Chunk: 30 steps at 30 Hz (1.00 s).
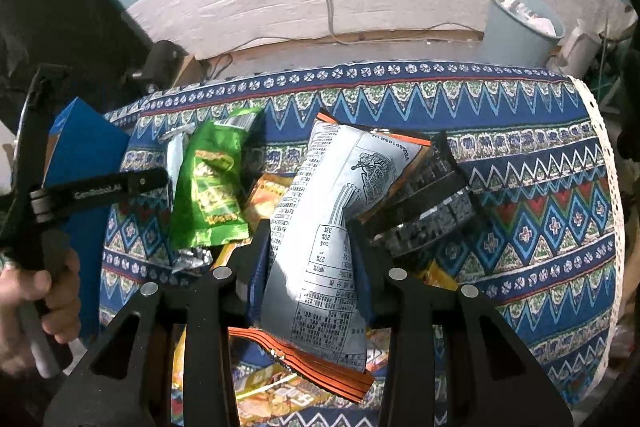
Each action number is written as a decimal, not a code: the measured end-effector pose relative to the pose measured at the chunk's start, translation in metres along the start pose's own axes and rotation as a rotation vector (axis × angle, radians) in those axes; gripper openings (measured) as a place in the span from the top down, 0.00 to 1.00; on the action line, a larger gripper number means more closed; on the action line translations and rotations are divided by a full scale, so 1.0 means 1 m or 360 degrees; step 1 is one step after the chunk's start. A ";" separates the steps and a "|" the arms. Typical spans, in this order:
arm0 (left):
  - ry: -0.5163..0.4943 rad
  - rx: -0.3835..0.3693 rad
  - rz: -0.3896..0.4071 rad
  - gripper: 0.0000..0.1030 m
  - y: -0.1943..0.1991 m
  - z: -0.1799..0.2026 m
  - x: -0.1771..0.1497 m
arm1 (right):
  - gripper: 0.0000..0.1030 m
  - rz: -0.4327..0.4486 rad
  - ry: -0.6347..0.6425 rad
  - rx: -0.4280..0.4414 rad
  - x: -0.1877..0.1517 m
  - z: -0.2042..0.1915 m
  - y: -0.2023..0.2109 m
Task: Organize snacks
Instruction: 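Grasp the silver bar with the left tool while the right grasps the white-orange chip bag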
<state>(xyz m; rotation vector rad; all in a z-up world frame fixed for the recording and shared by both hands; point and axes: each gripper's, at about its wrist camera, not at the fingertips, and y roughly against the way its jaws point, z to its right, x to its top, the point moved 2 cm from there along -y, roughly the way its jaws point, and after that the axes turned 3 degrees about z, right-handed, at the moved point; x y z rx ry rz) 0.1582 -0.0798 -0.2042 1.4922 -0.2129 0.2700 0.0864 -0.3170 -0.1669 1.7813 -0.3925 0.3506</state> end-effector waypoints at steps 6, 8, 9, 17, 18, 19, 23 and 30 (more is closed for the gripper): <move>-0.0095 0.0073 -0.0017 0.21 -0.014 0.014 -0.002 | 0.65 0.0003 0.0001 0.0024 0.006 0.001 -0.004; -0.0117 0.0085 -0.0031 0.20 -0.018 0.016 -0.003 | 0.65 -0.0003 0.0001 0.0033 0.007 0.001 -0.006; -0.0143 0.0095 -0.0016 0.20 -0.018 0.018 -0.004 | 0.65 -0.0004 0.0000 0.0036 0.008 0.001 -0.007; -0.0401 0.0207 0.0095 0.53 -0.015 0.031 -0.021 | 0.65 -0.0019 0.0014 0.0058 0.008 -0.002 -0.012; -0.0417 0.0180 0.0094 0.62 -0.013 0.033 -0.022 | 0.65 -0.0019 0.0017 0.0059 0.008 -0.003 -0.012; -0.0429 0.0177 0.0089 0.70 -0.012 0.034 -0.023 | 0.65 -0.0019 0.0022 0.0059 0.008 -0.005 -0.012; -0.0451 0.0154 0.0096 0.71 -0.007 0.035 -0.029 | 0.65 -0.0013 0.0045 0.0046 0.007 -0.010 -0.011; -0.0448 0.0121 0.0155 0.71 0.015 0.031 -0.033 | 0.65 0.0011 0.0067 0.0026 0.008 -0.014 -0.003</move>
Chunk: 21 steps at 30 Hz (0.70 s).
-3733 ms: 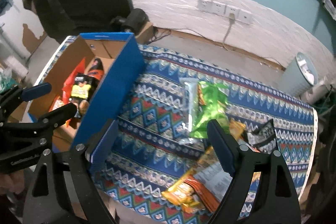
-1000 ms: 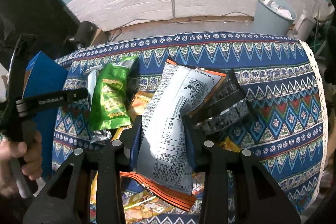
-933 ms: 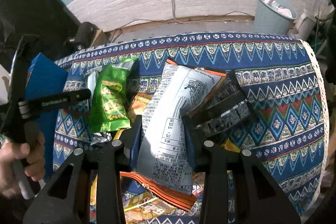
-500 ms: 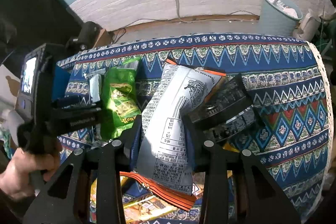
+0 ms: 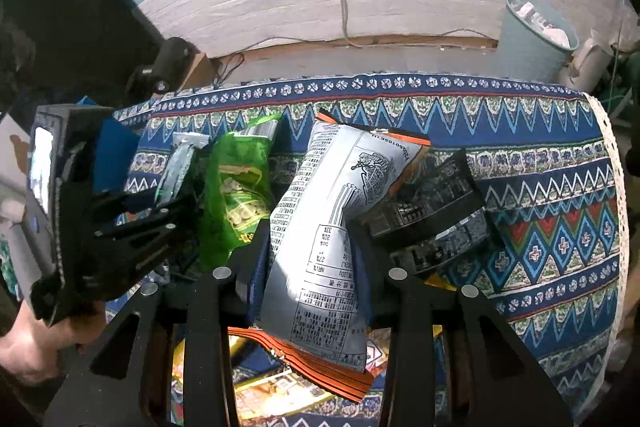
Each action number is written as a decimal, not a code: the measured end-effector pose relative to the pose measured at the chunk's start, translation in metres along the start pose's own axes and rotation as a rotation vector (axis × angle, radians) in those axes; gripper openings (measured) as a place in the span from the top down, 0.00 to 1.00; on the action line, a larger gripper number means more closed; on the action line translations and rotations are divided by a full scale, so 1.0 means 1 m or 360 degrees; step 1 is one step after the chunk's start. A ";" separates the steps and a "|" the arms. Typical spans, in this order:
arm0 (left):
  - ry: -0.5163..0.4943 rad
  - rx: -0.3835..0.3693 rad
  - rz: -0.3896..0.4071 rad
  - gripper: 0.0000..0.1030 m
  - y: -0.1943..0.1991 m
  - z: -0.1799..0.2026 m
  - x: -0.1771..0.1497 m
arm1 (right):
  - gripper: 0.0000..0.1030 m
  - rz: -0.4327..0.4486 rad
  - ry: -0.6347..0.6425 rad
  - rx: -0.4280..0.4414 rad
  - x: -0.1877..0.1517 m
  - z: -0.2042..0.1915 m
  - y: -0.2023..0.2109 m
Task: Organize snacks
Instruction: 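Grasp the silver bar with the left tool while the right grasps the white-orange chip bag, then lift and carry both snacks over the cardboard box with both tools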
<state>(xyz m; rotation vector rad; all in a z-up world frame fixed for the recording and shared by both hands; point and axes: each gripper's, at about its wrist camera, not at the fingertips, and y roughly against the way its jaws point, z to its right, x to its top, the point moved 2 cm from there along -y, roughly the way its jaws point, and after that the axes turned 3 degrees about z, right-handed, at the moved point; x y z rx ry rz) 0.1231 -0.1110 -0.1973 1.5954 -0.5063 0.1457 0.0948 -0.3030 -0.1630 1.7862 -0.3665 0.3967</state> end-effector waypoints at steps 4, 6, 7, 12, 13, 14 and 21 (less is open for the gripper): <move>-0.0002 -0.0017 0.0046 0.71 0.014 -0.002 0.003 | 0.65 0.0020 0.0014 -0.0009 0.000 -0.003 0.007; -0.0008 -0.0026 0.0071 0.71 0.023 -0.002 0.001 | 0.65 0.0033 0.0023 -0.0013 0.000 -0.005 0.011; -0.0012 -0.0030 0.0084 0.71 0.028 -0.002 0.001 | 0.65 0.0038 0.0027 -0.0014 0.001 -0.006 0.013; -0.0020 -0.0040 0.0137 0.71 0.048 -0.008 -0.004 | 0.65 0.0076 0.0065 -0.0032 0.001 -0.013 0.024; -0.0017 -0.0043 0.0144 0.71 0.051 -0.010 -0.004 | 0.65 0.0082 0.0070 -0.0033 0.001 -0.014 0.026; -0.0015 -0.0046 0.0152 0.71 0.055 -0.012 -0.004 | 0.65 0.0090 0.0074 -0.0034 0.000 -0.016 0.029; -0.0002 -0.0058 0.0219 0.71 0.086 -0.021 -0.008 | 0.65 0.0147 0.0106 -0.0021 0.002 -0.030 0.047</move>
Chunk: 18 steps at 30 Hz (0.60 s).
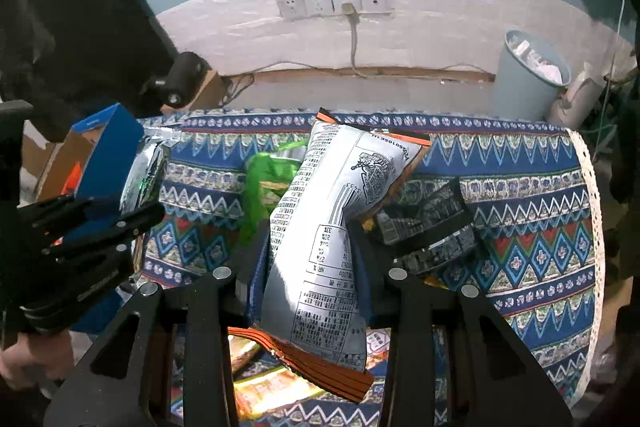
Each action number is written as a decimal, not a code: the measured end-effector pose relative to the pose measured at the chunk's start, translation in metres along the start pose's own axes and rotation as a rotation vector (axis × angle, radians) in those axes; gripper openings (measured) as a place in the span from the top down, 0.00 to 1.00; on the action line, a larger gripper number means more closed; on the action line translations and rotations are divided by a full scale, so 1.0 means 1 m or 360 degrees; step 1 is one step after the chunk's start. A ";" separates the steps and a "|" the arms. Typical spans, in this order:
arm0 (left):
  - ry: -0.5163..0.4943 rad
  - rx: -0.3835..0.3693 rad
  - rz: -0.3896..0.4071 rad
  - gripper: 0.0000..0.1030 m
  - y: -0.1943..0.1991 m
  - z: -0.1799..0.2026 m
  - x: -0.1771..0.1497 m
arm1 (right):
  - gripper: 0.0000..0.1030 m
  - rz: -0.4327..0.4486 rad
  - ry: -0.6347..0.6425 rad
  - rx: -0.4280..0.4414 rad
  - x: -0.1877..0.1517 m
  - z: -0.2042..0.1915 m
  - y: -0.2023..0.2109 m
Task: Organize snacks
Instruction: 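Lift and carry both snacks over the cardboard box with both tools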
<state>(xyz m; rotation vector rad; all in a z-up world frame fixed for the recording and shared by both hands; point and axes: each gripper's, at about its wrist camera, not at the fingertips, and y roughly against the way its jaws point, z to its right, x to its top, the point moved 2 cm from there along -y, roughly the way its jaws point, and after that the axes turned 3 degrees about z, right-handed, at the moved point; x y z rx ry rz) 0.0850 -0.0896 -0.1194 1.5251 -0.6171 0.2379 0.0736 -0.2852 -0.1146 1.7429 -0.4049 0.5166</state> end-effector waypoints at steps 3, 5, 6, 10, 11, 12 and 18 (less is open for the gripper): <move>0.0000 -0.0008 0.0031 0.71 0.016 -0.002 0.000 | 0.65 0.0026 0.0014 0.0018 0.004 -0.009 0.009; -0.0003 -0.0008 0.0047 0.71 0.026 -0.003 -0.002 | 0.65 0.0048 0.0030 0.0032 0.007 -0.017 0.015; -0.0004 -0.0011 0.0058 0.71 0.030 -0.004 -0.002 | 0.65 0.0059 0.0039 0.0038 0.008 -0.021 0.018; -0.0009 -0.0008 0.0102 0.71 0.048 -0.008 -0.003 | 0.65 0.0091 0.0073 0.0065 0.012 -0.035 0.029; -0.0008 -0.0007 0.0110 0.71 0.052 -0.010 -0.003 | 0.65 0.0097 0.0080 0.0070 0.013 -0.038 0.031; -0.0005 -0.0006 0.0120 0.71 0.056 -0.012 -0.004 | 0.65 0.0105 0.0088 0.0076 0.013 -0.042 0.033; 0.0027 -0.0007 0.0147 0.71 0.073 -0.027 -0.007 | 0.65 0.0143 0.0140 0.0111 0.017 -0.063 0.045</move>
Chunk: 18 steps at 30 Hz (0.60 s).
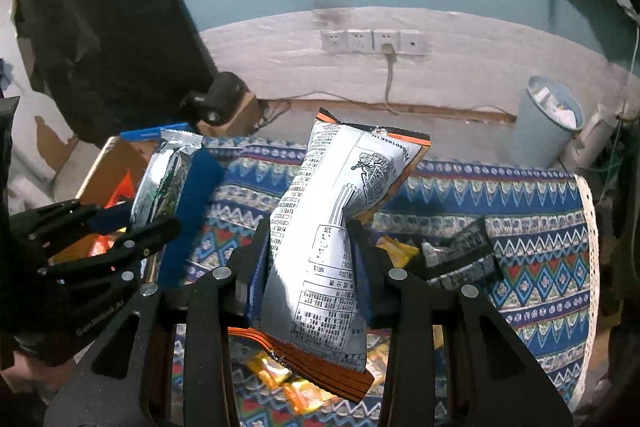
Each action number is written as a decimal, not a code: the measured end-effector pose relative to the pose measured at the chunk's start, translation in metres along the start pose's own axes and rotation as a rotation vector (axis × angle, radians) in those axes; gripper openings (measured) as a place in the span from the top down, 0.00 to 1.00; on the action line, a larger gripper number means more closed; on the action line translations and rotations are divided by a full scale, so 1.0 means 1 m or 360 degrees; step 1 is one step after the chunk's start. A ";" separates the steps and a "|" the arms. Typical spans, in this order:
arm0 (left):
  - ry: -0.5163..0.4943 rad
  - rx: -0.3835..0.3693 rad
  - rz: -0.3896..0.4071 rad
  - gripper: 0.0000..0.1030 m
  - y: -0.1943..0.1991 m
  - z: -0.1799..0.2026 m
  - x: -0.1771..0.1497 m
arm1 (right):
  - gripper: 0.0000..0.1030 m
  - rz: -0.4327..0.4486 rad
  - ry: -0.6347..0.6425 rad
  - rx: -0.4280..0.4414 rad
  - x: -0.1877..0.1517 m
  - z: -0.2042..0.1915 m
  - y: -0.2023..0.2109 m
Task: Organize snacks
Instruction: 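Lift and carry both snacks over the cardboard box with both tools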
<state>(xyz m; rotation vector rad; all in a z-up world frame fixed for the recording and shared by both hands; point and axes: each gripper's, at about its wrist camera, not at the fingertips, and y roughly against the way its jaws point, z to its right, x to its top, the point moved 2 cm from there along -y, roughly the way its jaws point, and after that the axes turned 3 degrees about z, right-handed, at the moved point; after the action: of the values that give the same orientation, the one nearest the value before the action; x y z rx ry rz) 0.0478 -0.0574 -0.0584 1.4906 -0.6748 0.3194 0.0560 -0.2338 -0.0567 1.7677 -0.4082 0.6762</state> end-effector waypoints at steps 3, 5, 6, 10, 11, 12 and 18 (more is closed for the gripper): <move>0.0024 0.0004 0.0009 0.71 0.007 -0.011 -0.002 | 0.65 0.0001 0.0025 0.0021 0.001 -0.011 -0.001; 0.0039 0.0007 0.0017 0.71 0.011 -0.017 -0.004 | 0.65 0.0000 0.0043 0.0035 0.003 -0.020 -0.001; 0.0047 0.0011 0.0022 0.71 0.013 -0.021 -0.005 | 0.65 0.0001 0.0051 0.0041 0.004 -0.024 -0.002; 0.0079 0.0029 0.0034 0.71 0.021 -0.037 -0.009 | 0.65 0.0004 0.0093 0.0069 0.007 -0.043 -0.004; 0.0091 0.0029 0.0034 0.71 0.022 -0.041 -0.010 | 0.65 0.0004 0.0101 0.0077 0.008 -0.048 -0.005; 0.0099 0.0030 0.0033 0.71 0.022 -0.045 -0.011 | 0.65 0.0003 0.0110 0.0085 0.009 -0.052 -0.006; 0.0167 0.0067 0.0038 0.71 0.028 -0.074 -0.021 | 0.65 -0.0009 0.0168 0.0128 0.015 -0.080 -0.015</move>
<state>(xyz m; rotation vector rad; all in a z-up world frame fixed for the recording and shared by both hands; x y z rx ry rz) 0.0309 0.0214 -0.0441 1.4955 -0.6057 0.4297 0.0578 -0.1518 -0.0434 1.7992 -0.3076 0.7878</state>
